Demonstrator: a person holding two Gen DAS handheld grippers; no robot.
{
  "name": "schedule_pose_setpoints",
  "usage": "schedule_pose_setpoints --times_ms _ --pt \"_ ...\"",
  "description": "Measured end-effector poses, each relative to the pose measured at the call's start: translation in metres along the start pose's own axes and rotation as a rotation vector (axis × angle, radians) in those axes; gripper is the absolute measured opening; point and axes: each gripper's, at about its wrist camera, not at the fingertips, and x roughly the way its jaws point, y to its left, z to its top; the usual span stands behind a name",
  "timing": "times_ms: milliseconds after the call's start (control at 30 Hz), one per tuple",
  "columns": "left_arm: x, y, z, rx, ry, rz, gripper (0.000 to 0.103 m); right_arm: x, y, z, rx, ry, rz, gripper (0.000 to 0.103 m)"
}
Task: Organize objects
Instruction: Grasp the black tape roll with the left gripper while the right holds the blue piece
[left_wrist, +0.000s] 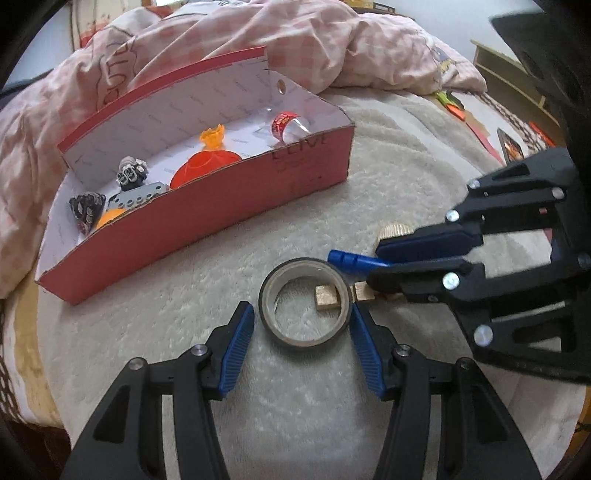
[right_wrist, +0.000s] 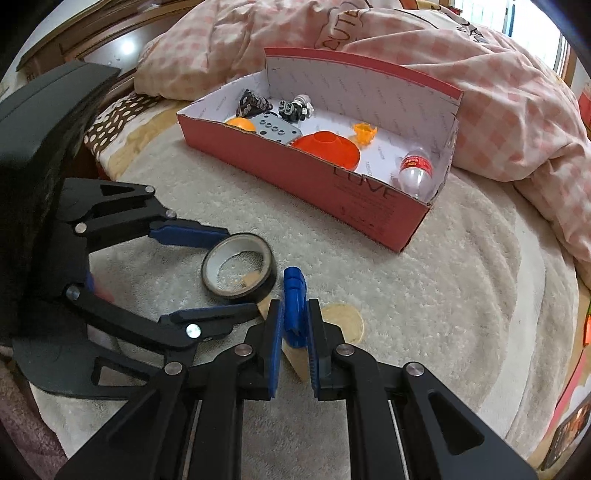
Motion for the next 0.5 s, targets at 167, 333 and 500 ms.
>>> schedule_pose_setpoints --times_ms 167,333,500 --pt "-0.001 0.001 -0.001 0.01 -0.034 -0.027 0.047 0.001 -0.001 0.002 -0.003 0.005 -0.001 0.014" --pt "-0.014 0.002 -0.002 0.013 -0.082 0.001 0.047 0.001 0.0 0.001 -0.001 0.004 0.002 0.014" --pt "-0.027 0.017 -0.007 -0.018 -0.113 0.13 0.047 0.003 -0.002 0.002 0.012 0.001 0.013 0.014"
